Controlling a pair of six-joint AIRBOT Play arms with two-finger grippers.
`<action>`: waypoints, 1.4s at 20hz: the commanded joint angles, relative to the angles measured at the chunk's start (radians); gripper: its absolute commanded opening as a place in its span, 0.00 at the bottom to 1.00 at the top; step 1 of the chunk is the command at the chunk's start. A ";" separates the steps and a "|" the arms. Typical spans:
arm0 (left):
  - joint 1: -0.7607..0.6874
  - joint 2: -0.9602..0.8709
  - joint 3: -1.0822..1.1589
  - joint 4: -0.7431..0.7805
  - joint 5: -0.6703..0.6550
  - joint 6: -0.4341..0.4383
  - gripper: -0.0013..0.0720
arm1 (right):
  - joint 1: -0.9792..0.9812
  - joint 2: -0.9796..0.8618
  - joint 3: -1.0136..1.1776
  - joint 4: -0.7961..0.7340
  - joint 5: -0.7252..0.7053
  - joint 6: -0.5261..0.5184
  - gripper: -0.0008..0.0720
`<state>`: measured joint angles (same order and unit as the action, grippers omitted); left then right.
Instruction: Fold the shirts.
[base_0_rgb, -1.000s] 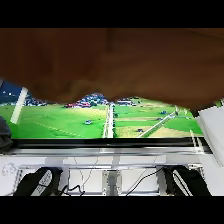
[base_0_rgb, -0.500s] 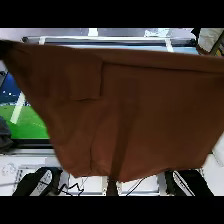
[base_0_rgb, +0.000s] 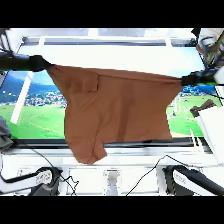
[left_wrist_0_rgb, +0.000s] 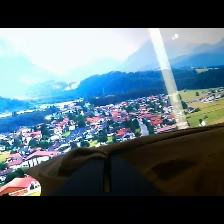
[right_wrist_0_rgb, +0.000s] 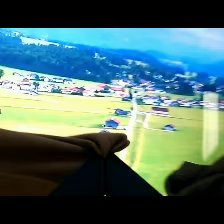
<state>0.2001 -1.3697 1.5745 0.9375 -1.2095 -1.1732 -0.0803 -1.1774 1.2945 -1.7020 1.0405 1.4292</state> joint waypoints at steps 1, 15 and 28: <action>-0.013 -0.180 -0.006 0.006 0.132 0.077 0.03 | -0.001 -0.170 -0.086 0.004 -0.248 0.137 0.04; -0.026 -0.325 -0.006 -0.180 0.321 0.082 0.03 | -0.005 -0.359 -0.064 0.394 -0.807 0.121 0.04; -0.076 -0.325 -0.040 -0.012 0.095 -0.029 0.03 | -0.039 -0.363 -0.064 0.371 -0.455 0.010 0.04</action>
<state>0.1253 -1.6947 1.5478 0.8509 -1.0309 -1.1568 -0.0990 -1.5398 1.2297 -1.3235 0.4667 1.4448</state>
